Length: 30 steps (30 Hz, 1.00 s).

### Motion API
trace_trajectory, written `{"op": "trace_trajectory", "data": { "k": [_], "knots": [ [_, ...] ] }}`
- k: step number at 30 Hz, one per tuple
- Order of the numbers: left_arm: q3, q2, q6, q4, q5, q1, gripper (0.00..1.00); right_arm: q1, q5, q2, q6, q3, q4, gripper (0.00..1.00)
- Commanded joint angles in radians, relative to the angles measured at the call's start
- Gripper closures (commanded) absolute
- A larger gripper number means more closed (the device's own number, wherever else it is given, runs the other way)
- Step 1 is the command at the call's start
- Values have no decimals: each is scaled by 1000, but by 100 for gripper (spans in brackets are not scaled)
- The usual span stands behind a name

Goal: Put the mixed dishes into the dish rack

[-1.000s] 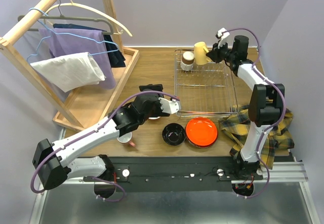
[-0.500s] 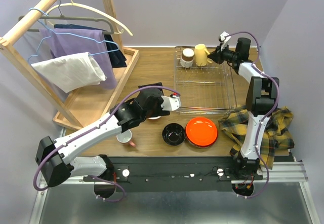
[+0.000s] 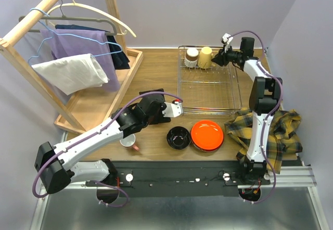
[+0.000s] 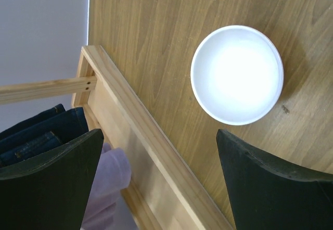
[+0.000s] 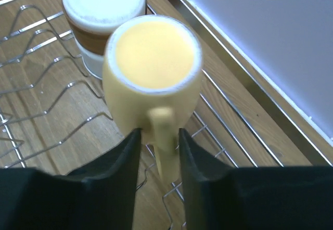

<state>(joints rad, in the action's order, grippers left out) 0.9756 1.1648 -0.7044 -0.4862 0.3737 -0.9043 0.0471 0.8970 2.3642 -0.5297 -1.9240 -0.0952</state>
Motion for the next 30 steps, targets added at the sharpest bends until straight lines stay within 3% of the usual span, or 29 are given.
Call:
{"op": "trace_trajectory", "data": {
  "k": [1, 7, 14, 18, 21, 22, 25, 30],
  "knots": [
    [-5, -16, 26, -35, -22, 2, 1, 0, -84, 1, 0, 51, 9, 53],
    [-35, -33, 0, 11, 5, 11, 1, 0, -118, -121, 1, 132, -6, 41],
    [-32, -39, 14, 44, -50, 145, 1, 2, -207, -272, -29, 181, -89, 37],
    [-23, -53, -1, -9, -113, 157, 1, 2, -260, -321, -9, 192, -127, 35],
    [61, -68, 34, -200, -169, 160, 1, 2, -314, -365, 37, 201, -169, 34],
    [84, -73, 37, -335, -191, 163, 2, 2, -323, -379, 46, 215, -173, 34],
    [135, -122, 1, -574, -272, 173, 10, 2, -334, -474, 79, 289, -150, 34],
    [100, -208, -14, -758, -306, 176, 17, 2, -302, -569, 175, 313, -207, 34]
  ]
}}
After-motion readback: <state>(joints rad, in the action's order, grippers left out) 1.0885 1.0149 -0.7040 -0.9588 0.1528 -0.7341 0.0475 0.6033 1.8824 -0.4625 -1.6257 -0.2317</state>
